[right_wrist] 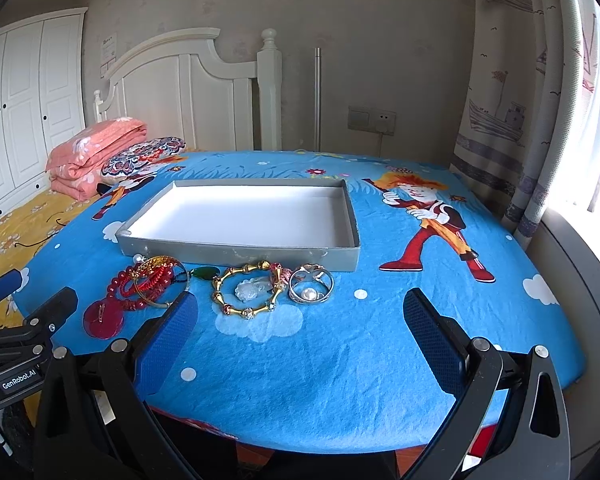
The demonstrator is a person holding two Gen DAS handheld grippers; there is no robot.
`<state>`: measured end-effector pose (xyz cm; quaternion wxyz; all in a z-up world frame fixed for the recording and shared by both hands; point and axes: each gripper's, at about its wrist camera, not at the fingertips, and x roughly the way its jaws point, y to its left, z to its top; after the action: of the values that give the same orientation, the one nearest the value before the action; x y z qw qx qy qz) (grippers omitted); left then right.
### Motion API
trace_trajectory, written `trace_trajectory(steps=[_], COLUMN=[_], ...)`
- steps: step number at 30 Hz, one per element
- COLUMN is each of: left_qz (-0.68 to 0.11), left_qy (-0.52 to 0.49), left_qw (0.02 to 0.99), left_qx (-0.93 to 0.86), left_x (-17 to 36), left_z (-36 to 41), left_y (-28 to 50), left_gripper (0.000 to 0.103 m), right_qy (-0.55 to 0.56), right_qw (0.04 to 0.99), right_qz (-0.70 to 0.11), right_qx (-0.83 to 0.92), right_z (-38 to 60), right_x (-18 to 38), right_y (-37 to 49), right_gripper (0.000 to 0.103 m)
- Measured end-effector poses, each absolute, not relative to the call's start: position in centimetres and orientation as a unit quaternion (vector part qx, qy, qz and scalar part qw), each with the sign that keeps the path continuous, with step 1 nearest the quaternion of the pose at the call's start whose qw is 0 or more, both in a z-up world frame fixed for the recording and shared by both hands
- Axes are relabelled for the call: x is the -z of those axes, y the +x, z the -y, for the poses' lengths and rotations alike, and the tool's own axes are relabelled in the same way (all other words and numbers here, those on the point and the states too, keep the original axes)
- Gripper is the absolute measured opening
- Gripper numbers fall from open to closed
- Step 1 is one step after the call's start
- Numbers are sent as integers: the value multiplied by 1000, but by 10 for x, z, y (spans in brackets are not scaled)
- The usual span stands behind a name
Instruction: Organize jewelry
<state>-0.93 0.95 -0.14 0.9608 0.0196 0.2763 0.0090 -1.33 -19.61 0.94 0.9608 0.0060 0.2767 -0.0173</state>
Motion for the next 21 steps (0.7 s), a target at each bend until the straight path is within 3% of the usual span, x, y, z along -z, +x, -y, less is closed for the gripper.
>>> trace_trajectory(steps=[21], left_qz=[-276], left_qy=[13], left_qw=[961], left_qx=[-17], left_x=[-1], left_z=[-17], left_y=[-16], left_gripper=[98], right_qy=[8], right_qw=[962], right_qz=[-273], right_qx=[9], right_z=[200], right_x=[-12], right_y=[-19], right_gripper=[96])
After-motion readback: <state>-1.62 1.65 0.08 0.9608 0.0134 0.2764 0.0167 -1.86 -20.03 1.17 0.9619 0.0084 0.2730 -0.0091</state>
